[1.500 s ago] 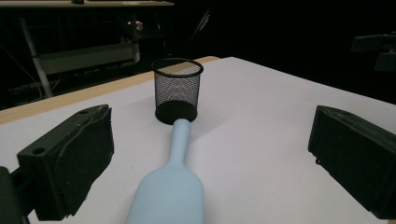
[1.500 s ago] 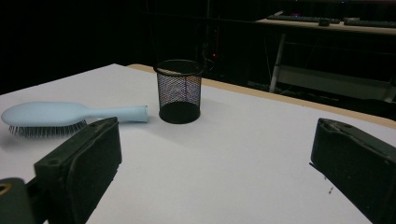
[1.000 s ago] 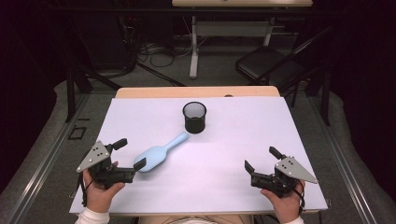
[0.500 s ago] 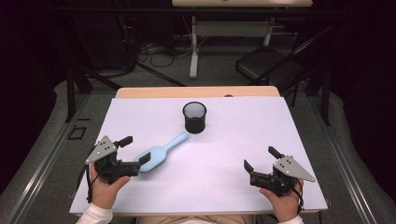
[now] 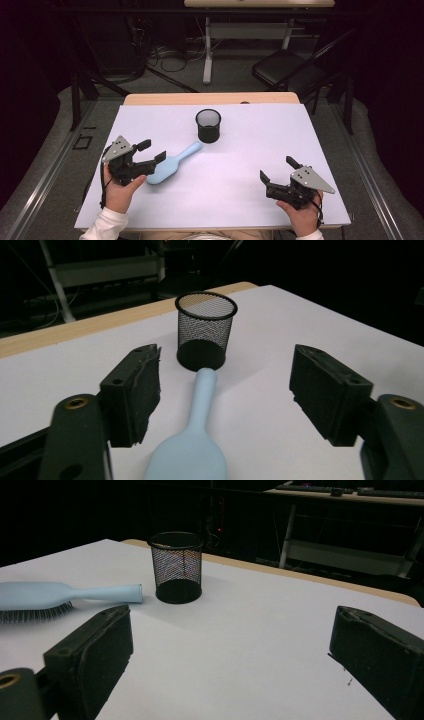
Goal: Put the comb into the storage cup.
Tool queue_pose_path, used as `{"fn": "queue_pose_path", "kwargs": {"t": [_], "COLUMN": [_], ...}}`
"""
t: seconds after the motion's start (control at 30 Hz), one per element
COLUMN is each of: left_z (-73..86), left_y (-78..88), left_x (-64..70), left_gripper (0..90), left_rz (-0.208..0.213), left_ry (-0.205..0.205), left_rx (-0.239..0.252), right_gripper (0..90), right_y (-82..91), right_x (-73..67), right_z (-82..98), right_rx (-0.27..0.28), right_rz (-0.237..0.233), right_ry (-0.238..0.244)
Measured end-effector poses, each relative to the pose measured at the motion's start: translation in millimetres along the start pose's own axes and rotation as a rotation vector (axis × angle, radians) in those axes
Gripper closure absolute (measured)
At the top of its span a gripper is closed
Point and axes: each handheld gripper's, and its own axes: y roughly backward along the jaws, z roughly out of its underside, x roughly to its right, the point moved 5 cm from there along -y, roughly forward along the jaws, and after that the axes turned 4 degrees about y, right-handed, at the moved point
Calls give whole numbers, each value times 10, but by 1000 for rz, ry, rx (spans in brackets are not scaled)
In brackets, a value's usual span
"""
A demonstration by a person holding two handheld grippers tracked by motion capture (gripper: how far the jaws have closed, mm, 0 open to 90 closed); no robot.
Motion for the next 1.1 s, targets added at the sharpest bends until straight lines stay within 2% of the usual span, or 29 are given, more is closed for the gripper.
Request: {"fn": "queue_pose_path", "kwargs": {"t": [0.13,0.27,0.4,0.43,0.53,0.6,0.7,0.87,1.1], "left_z": [11,19,14,17,23,24,5,-23,-57], "left_y": [-32,-55,-127,-158,-230,-277,-356,-462,-555], "left_x": [-27,-65,-113,-123,-139,-143,-156,-204,-233], "left_gripper": [375,418,442,495,510,526,552,622,685], "left_rz": [-20,-66,-83,-80,-78,-93,-86,-110,-132], "left_ry": [14,22,58,73,110,136,172,190,187], "left_rx": [-24,-42,-47,-54,-66,-75,-87,-99,-126], "right_gripper": [36,36,37,38,38,39,41,44,49], "right_y": [-14,-41,-59,-64,-68,-71,-81,-79,-75], "right_x": [-34,-47,-58,-61,-62,-63,-64,-62,-51], "right_z": [-6,-6,-8,-11,-12,-12,-9,-4,3], "right_rx": [1,2,2,3,3,3,4,5,1], "right_rz": [-13,-24,-32,-32,-33,-35,-37,-37,-36], "right_ry": [14,23,22,22,22,22,21,23,20]}}
